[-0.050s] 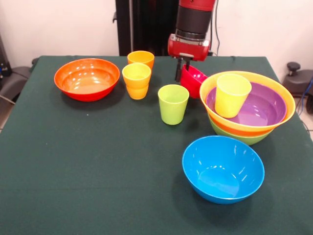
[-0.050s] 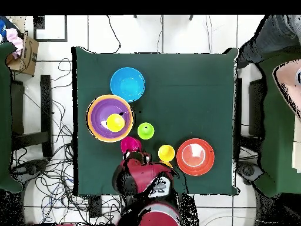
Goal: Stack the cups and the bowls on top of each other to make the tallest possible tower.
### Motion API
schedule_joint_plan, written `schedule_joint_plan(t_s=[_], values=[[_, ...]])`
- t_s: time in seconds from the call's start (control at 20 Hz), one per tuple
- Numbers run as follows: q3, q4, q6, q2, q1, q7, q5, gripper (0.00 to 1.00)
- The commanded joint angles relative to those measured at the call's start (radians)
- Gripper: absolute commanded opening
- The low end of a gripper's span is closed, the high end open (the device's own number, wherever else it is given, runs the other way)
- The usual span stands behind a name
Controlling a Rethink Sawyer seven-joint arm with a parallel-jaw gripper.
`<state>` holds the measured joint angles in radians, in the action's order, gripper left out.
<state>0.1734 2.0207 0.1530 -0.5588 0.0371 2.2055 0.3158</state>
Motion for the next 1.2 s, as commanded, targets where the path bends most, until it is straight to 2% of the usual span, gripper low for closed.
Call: schedule_joint_plan(t_s=[0.05,0.3,0.5,0.65,0.95,1.2], values=[[-0.133,0.047,-0.173,-0.115,0.065,0.041,0.017,0.0],[-0.173,0.085,-0.253,-0.207,0.116,0.008,0.023,0.0],[-0.228,0.127,-0.356,-0.317,0.17,-0.03,0.006,0.0],[-0.278,0.158,-0.466,-0.427,0.205,-0.062,-0.036,0.0],[-0.305,0.132,-0.637,-0.546,0.192,-0.067,-0.107,0.0],[-0.303,0.062,-0.725,-0.576,0.152,-0.025,-0.148,0.0]])
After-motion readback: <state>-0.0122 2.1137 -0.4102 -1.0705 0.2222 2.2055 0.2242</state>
